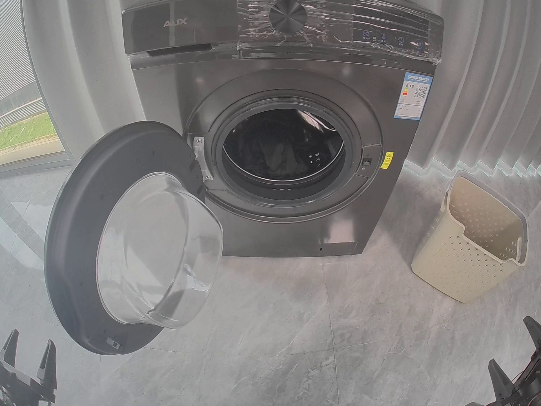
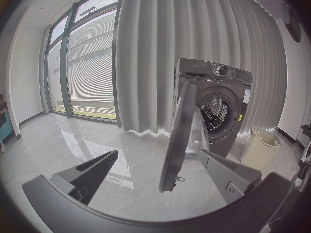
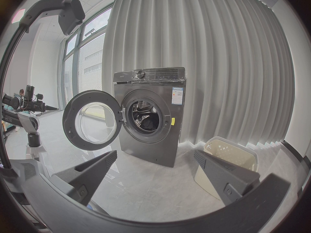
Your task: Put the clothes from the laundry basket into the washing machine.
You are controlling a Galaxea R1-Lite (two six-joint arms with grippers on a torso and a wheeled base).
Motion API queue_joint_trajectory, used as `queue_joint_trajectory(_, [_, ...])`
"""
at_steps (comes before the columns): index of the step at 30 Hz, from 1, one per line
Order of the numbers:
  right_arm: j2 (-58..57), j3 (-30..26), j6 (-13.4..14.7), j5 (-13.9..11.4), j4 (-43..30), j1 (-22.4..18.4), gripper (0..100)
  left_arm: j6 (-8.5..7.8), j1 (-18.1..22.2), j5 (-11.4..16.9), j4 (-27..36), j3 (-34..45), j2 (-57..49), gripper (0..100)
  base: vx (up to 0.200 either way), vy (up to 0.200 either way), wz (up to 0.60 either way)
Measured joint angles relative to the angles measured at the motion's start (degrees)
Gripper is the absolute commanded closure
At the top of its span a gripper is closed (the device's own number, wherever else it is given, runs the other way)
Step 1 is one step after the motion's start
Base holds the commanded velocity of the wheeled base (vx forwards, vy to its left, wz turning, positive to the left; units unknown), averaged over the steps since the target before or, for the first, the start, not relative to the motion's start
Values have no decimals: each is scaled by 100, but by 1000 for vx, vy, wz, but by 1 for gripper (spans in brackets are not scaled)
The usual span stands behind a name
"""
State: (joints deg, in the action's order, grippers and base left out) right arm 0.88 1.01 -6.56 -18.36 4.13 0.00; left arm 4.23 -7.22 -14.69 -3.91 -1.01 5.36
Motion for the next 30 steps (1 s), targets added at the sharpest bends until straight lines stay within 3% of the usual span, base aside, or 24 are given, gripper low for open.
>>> queue_joint_trajectory(8, [2,0,-22,-9,-4,0,0,66,0,-13,9,0,0,0,0,0,0])
queue_joint_trajectory(10, [2,0,-26,-6,-4,0,0,59,0,95,15,0,0,0,0,0,0])
queue_joint_trajectory(14, [5,0,-63,-9,-4,0,0,187,-5,244,22,0,0,0,0,0,0])
queue_joint_trajectory(18, [5,0,-305,-4,-1,0,0,294,-6,257,24,0,0,0,0,0,300])
queue_joint_trajectory(22, [5,0,-558,0,-6,0,0,288,-6,266,22,0,0,0,0,0,600])
queue_joint_trajectory(30, [5,0,-523,2,-4,0,0,206,-11,343,15,0,0,0,0,0,0])
